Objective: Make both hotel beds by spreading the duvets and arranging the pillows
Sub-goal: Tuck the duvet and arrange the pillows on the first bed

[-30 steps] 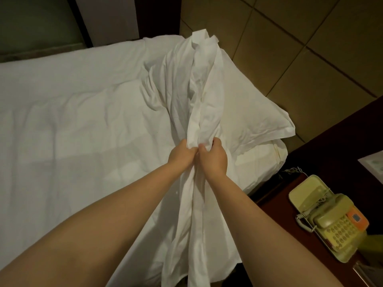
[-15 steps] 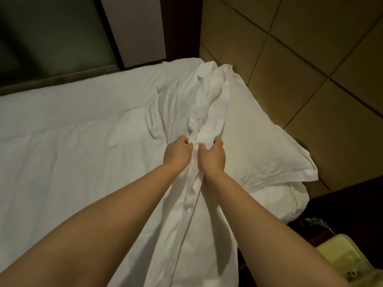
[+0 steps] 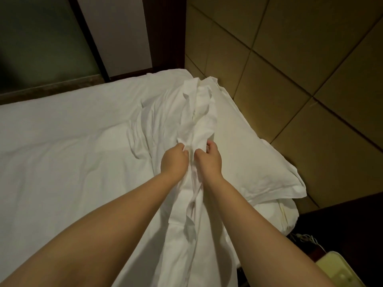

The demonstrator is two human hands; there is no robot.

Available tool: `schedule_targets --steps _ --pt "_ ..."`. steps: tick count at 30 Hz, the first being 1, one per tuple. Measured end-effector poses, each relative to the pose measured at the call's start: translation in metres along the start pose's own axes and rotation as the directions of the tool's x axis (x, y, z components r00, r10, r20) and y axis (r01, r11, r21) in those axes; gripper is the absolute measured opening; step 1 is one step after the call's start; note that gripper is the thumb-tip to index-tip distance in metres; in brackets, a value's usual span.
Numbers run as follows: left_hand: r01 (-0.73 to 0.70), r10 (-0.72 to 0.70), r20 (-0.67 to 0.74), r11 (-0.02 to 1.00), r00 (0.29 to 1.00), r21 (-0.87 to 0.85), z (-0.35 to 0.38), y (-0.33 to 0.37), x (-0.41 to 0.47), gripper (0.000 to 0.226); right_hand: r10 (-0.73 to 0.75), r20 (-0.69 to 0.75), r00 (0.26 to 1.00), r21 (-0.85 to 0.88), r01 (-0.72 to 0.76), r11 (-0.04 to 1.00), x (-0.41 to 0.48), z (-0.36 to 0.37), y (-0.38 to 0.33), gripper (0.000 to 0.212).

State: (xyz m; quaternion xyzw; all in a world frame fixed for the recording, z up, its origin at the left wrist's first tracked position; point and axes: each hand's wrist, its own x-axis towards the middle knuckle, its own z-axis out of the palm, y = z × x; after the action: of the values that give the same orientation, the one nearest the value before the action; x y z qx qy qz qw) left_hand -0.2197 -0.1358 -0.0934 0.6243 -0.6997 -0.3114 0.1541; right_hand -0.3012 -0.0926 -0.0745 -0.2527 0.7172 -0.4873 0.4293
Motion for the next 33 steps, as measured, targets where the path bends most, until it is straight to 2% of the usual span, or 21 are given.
schedule_targets --steps 5,8,11,14,18,24,28,30,31,33 --pt "-0.074 0.068 -0.089 0.995 0.994 -0.07 -0.022 0.001 -0.009 0.034 0.164 0.078 0.983 0.105 -0.172 0.98 0.01 0.012 -0.018 0.034" --pt "-0.054 0.046 -0.083 0.994 0.996 -0.093 -0.038 -0.012 -0.015 0.036 0.018 0.104 0.994 0.027 -0.02 0.999 0.002 0.027 -0.028 0.028" --pt "-0.02 0.016 -0.037 0.993 0.999 -0.119 -0.053 -0.017 -0.014 0.027 -0.109 0.149 0.983 -0.071 0.121 0.99 -0.012 0.046 -0.039 0.034" --pt "0.077 -0.072 0.034 0.978 0.997 -0.194 -0.065 -0.022 -0.005 0.012 -0.144 0.198 0.97 -0.146 0.174 0.974 -0.029 0.054 -0.039 0.031" --pt "0.19 -0.191 0.023 0.95 0.981 -0.247 -0.076 -0.038 0.003 0.026 -0.16 0.262 0.952 -0.232 0.223 0.947 -0.042 0.06 -0.034 0.035" --pt "0.211 -0.21 0.02 0.976 0.977 -0.059 -0.098 -0.092 -0.005 0.03 -0.064 0.279 0.958 -0.354 0.165 0.921 -0.051 0.085 -0.027 0.041" --pt "0.221 -0.232 0.146 0.971 0.962 0.089 -0.115 -0.119 -0.013 0.027 0.059 0.363 0.93 -0.362 0.082 0.929 -0.064 0.111 -0.009 0.054" --pt "0.234 -0.254 0.179 0.964 0.95 0.125 -0.117 -0.129 -0.017 0.027 0.074 0.383 0.921 -0.336 0.064 0.94 -0.068 0.122 -0.001 0.057" --pt "0.243 -0.263 0.169 0.961 0.95 0.128 -0.114 -0.134 -0.017 0.033 0.056 0.381 0.923 -0.323 0.076 0.943 -0.069 0.125 0.0 0.061" --pt "0.25 -0.263 0.114 0.961 0.958 0.118 -0.108 -0.14 -0.016 0.06 0.001 0.355 0.935 -0.264 0.099 0.959 -0.064 0.13 0.003 0.077"
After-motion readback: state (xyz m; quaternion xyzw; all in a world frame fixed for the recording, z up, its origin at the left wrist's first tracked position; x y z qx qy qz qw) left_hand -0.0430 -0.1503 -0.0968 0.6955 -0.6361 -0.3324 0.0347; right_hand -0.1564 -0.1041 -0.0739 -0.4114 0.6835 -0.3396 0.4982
